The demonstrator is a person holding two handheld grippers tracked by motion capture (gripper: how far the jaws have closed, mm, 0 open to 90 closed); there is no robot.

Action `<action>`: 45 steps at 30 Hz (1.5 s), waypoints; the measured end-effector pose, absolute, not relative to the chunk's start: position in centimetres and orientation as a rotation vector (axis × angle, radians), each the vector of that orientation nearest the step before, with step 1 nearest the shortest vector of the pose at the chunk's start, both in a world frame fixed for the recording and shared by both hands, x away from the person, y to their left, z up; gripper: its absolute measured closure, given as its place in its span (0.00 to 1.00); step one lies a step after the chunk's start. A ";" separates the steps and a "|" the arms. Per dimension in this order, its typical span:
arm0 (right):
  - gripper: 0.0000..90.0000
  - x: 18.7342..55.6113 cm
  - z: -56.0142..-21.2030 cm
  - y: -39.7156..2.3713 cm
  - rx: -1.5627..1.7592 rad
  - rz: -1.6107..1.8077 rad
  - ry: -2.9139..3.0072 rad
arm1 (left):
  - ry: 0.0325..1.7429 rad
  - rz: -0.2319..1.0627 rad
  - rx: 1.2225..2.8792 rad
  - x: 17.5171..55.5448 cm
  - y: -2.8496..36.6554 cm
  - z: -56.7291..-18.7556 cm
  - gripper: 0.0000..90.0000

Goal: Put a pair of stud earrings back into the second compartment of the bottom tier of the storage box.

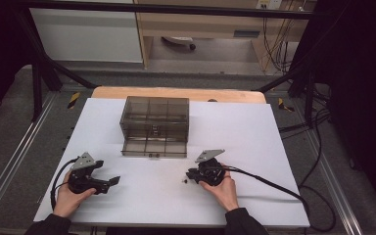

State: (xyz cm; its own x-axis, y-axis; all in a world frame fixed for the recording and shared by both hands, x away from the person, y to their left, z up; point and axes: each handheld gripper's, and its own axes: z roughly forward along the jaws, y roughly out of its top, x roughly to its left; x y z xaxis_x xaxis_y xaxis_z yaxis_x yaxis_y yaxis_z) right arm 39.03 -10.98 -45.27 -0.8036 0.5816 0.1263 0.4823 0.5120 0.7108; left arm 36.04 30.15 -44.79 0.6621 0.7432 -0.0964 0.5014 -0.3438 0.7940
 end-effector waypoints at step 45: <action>0.92 39.4 -41.6 -12.2 0.997 1.272 2.521 | 0.965 0.361 2.020 36.0 30.2 -44.8 0.05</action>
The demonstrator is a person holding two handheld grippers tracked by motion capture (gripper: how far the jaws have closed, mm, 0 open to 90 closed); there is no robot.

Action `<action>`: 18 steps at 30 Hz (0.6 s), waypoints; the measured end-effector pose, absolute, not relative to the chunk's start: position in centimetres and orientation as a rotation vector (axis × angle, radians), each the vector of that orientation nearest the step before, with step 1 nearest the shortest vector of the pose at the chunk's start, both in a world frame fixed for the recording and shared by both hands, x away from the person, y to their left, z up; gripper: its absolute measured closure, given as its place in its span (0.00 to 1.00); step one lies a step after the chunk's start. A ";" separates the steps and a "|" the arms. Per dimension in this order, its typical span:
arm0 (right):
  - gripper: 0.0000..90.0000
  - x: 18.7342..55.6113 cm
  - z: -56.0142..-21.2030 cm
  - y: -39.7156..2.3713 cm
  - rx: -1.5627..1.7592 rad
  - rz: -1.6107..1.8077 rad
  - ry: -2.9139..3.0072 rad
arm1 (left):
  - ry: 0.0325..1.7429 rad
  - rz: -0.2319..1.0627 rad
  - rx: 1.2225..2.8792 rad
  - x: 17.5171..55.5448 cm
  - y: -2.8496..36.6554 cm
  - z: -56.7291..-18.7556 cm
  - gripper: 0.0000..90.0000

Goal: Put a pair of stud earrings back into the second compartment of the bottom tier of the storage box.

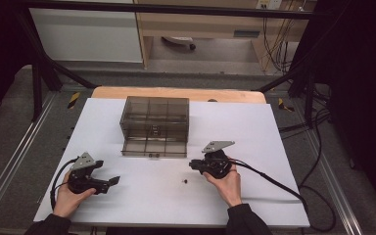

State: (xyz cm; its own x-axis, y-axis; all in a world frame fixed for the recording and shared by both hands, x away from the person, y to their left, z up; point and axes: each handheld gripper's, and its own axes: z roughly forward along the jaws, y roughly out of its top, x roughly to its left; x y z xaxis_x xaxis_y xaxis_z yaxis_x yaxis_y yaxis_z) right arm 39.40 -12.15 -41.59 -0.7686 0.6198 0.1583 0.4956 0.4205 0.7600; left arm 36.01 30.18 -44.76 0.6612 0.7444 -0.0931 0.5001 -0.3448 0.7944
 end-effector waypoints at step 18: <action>0.92 40.9 -40.1 -8.4 0.987 1.282 2.501 | 0.964 0.359 2.025 36.0 30.2 -44.8 0.05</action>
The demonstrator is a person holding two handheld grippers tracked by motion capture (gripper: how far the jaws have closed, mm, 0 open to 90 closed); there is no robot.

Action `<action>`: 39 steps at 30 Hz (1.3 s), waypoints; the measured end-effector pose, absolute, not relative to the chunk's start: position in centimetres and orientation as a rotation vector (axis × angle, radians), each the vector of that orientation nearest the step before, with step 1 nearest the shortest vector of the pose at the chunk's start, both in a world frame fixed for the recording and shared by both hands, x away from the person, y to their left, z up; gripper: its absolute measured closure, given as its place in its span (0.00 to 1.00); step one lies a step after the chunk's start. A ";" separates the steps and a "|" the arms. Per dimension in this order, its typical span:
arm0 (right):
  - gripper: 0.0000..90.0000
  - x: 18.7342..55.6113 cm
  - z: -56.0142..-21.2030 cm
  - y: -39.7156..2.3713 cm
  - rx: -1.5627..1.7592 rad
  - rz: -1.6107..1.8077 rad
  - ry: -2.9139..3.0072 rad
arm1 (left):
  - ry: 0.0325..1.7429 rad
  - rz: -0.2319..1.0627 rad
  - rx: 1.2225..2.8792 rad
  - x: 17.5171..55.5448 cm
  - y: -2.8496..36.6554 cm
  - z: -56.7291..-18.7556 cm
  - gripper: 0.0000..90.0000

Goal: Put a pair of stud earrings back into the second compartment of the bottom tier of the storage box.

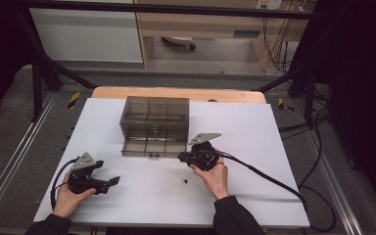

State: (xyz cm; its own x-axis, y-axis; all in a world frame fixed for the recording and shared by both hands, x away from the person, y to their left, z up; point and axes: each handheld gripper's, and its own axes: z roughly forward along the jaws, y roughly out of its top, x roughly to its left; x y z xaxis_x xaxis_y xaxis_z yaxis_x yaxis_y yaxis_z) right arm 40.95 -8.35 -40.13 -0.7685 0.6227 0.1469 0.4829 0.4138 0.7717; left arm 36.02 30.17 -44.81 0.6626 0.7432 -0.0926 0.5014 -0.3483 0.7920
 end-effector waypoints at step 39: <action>0.92 45.9 -42.0 -1.7 1.035 1.262 2.486 | 0.965 0.356 2.026 36.0 30.2 -44.9 0.05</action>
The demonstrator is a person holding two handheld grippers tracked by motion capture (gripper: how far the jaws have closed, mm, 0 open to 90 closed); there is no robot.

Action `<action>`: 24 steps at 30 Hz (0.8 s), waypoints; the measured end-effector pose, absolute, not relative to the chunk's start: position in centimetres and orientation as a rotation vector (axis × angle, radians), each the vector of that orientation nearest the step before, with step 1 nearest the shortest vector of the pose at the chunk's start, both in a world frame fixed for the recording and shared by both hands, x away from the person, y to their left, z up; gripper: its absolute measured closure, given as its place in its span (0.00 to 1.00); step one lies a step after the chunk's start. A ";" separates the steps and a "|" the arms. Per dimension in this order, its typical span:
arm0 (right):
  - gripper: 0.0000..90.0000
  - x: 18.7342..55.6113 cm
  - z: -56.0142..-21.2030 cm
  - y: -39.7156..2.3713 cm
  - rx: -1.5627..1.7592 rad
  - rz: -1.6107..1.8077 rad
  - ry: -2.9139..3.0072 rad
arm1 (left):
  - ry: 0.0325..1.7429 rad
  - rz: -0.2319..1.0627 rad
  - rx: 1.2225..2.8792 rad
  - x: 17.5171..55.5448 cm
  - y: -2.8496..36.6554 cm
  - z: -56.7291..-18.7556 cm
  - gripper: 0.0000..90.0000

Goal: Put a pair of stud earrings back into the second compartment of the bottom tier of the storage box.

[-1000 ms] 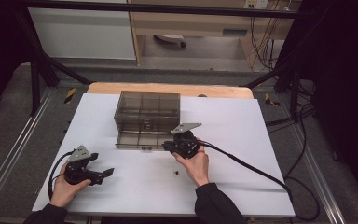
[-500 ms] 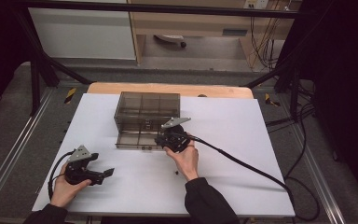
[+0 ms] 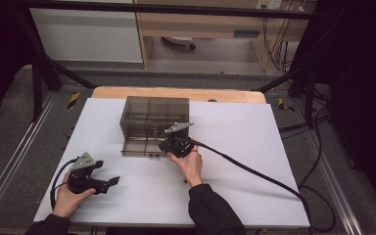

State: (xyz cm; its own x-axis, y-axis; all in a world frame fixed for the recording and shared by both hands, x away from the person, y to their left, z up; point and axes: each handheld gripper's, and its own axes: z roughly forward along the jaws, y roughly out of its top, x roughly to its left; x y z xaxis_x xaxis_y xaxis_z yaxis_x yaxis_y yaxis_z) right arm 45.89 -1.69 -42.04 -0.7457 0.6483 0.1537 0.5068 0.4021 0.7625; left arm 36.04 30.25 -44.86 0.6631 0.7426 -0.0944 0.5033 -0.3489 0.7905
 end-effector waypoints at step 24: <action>0.65 46.0 -41.7 -1.1 0.970 1.266 2.504 | 0.962 0.356 2.027 36.0 30.2 -44.9 0.05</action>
